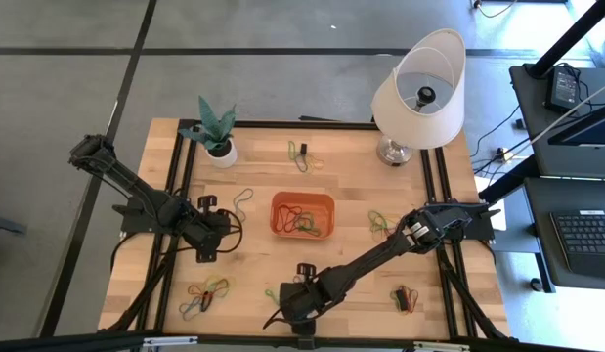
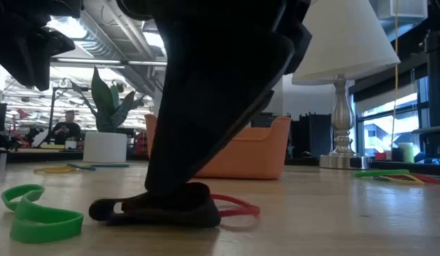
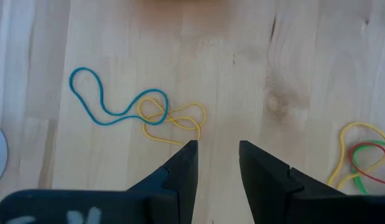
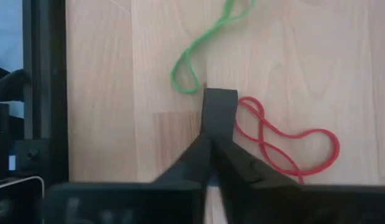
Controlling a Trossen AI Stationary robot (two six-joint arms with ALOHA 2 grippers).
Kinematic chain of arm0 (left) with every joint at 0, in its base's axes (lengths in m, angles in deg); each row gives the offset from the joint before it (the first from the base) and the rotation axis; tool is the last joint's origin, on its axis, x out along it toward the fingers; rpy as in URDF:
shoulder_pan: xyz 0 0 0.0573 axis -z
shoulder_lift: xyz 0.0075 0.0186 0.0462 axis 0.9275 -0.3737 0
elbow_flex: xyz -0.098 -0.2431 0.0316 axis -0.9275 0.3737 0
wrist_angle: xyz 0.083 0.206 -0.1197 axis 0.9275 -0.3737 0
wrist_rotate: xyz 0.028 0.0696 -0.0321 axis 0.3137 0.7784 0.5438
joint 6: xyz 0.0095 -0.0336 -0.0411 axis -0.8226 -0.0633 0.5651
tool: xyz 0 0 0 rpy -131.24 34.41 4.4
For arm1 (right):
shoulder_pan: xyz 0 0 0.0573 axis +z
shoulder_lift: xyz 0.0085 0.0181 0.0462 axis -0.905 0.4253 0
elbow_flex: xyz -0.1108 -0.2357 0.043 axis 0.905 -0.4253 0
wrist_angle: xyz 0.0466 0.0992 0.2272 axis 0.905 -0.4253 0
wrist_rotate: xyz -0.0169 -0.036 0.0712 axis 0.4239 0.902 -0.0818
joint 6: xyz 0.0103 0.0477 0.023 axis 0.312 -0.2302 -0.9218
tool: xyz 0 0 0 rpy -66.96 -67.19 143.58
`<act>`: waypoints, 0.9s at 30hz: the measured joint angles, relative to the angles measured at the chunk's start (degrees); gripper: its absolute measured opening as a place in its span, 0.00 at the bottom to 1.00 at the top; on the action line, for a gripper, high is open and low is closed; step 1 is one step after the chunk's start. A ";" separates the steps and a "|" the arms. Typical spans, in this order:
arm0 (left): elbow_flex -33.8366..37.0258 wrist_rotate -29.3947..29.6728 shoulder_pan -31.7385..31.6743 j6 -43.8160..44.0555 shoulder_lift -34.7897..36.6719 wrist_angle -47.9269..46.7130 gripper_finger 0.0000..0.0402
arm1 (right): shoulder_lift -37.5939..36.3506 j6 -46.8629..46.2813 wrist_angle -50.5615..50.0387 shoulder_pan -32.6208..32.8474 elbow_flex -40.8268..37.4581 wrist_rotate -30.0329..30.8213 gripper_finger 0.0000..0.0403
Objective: Pick and place rubber bands into bin
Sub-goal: Put the black rubber band into the orange bin
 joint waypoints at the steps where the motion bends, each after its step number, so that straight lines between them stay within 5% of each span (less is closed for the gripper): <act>1: 0.00 -0.02 0.00 -0.01 0.00 0.21 0.28 | 0.00 0.03 0.02 0.02 0.00 0.00 0.03; 27: 0.00 2.03 -0.01 0.84 0.00 1.18 0.28 | -2.70 -1.64 -14.65 0.78 4.74 5.42 0.00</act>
